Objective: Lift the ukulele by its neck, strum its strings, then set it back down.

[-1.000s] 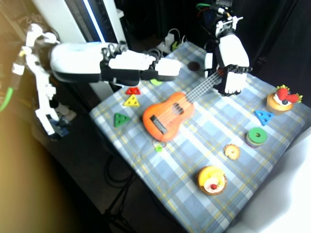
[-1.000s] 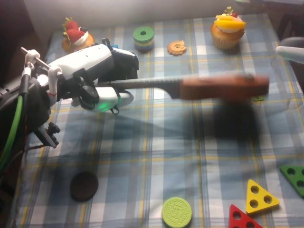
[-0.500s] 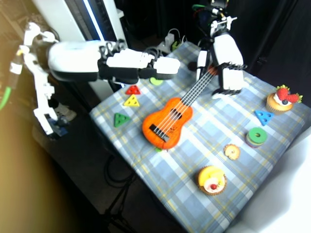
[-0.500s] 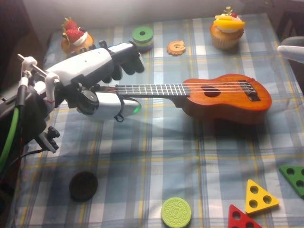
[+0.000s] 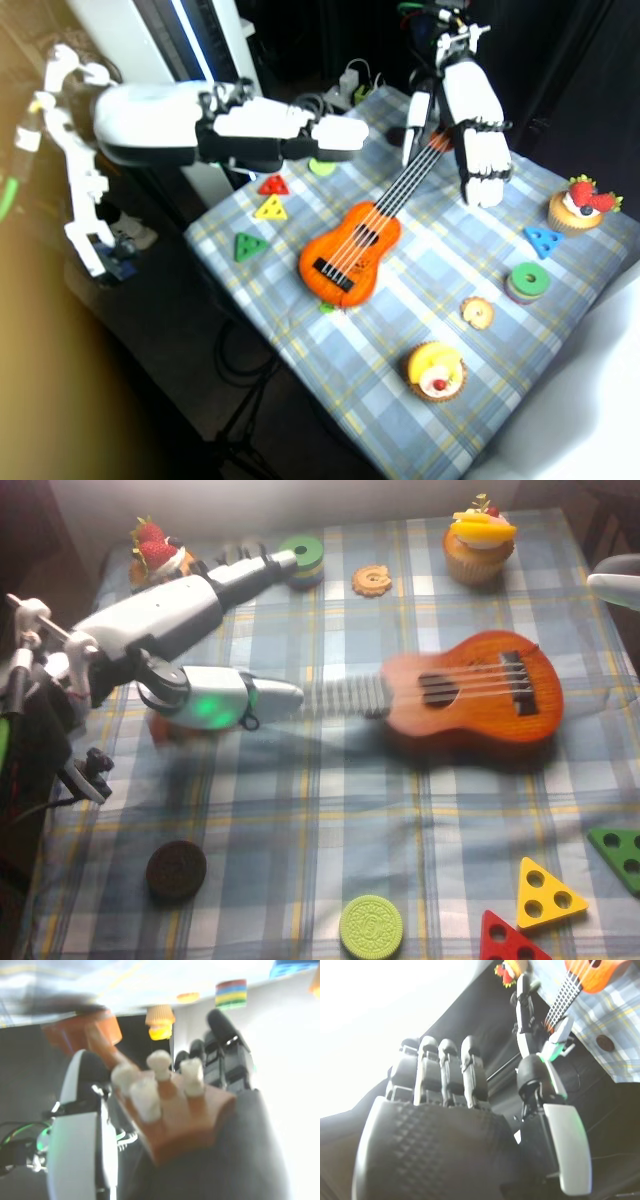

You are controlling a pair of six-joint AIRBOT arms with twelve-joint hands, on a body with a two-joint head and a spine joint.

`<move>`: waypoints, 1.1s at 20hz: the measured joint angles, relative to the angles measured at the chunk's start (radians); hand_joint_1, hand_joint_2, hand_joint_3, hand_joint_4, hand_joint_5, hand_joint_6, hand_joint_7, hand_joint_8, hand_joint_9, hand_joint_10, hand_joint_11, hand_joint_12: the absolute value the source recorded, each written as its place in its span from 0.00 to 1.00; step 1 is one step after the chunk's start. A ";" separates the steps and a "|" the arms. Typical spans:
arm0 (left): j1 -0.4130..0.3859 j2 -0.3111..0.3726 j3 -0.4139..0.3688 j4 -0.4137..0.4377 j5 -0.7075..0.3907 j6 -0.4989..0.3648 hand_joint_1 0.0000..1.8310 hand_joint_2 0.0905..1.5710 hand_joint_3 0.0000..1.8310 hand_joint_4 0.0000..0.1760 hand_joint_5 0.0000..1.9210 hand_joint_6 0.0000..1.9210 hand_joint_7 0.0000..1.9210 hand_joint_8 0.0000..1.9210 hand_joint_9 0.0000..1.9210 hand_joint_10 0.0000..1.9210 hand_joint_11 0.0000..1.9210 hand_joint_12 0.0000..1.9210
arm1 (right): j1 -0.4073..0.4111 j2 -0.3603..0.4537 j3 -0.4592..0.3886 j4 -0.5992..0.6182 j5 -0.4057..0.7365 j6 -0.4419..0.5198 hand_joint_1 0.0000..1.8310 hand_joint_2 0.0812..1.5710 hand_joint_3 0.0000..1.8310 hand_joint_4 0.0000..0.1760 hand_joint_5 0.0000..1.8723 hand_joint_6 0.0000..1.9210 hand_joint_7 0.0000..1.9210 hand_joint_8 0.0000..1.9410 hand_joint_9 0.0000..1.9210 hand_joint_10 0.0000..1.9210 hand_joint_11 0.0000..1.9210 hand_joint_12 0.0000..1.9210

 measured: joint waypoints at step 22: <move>0.194 0.194 -0.030 0.169 -0.766 -0.743 0.20 0.76 0.00 0.80 0.00 0.00 0.00 0.00 0.00 0.00 0.00 0.00 | -0.166 0.073 -0.058 0.239 0.282 -0.139 0.24 0.79 0.00 0.05 0.00 0.00 0.00 0.00 0.00 0.00 0.00 0.00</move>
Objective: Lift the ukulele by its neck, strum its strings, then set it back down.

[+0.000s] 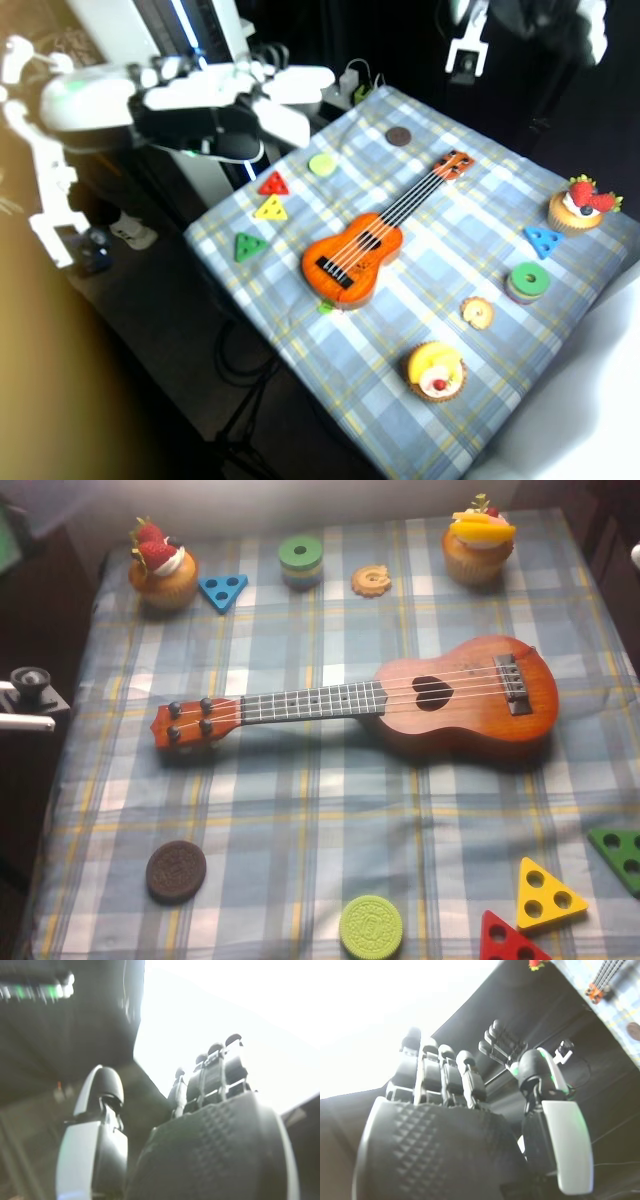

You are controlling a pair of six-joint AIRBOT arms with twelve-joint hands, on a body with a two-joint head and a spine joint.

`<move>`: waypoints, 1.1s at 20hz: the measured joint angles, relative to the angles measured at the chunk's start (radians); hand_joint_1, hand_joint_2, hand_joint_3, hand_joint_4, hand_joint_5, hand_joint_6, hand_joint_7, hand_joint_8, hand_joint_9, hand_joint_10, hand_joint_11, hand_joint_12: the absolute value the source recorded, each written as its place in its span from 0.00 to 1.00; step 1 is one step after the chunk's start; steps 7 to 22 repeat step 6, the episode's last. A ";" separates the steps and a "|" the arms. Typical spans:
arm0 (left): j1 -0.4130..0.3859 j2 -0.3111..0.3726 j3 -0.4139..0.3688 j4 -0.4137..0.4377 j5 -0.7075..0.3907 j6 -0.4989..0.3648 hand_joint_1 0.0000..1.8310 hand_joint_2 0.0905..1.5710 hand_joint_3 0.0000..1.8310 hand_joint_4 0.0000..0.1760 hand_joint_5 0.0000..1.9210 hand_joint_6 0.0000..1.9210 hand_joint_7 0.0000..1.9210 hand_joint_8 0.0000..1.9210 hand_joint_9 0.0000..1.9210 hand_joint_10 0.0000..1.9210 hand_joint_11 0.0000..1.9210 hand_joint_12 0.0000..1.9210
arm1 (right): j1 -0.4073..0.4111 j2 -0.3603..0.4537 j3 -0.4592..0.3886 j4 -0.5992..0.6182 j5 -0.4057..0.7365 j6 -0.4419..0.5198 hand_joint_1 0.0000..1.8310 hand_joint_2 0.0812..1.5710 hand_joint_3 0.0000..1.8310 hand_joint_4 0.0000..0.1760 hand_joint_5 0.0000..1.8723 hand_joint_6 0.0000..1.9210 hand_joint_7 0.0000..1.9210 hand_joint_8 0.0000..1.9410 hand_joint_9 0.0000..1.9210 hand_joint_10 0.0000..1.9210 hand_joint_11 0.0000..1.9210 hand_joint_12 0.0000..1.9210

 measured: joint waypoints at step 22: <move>0.050 0.023 -0.014 0.004 -0.193 -0.047 0.20 0.78 0.01 0.72 0.00 0.00 0.00 0.00 0.00 0.00 0.00 0.00 | -0.227 -0.031 0.002 0.165 0.245 -0.028 0.27 0.76 0.00 0.11 0.00 0.00 0.00 0.00 0.00 0.00 0.00 0.16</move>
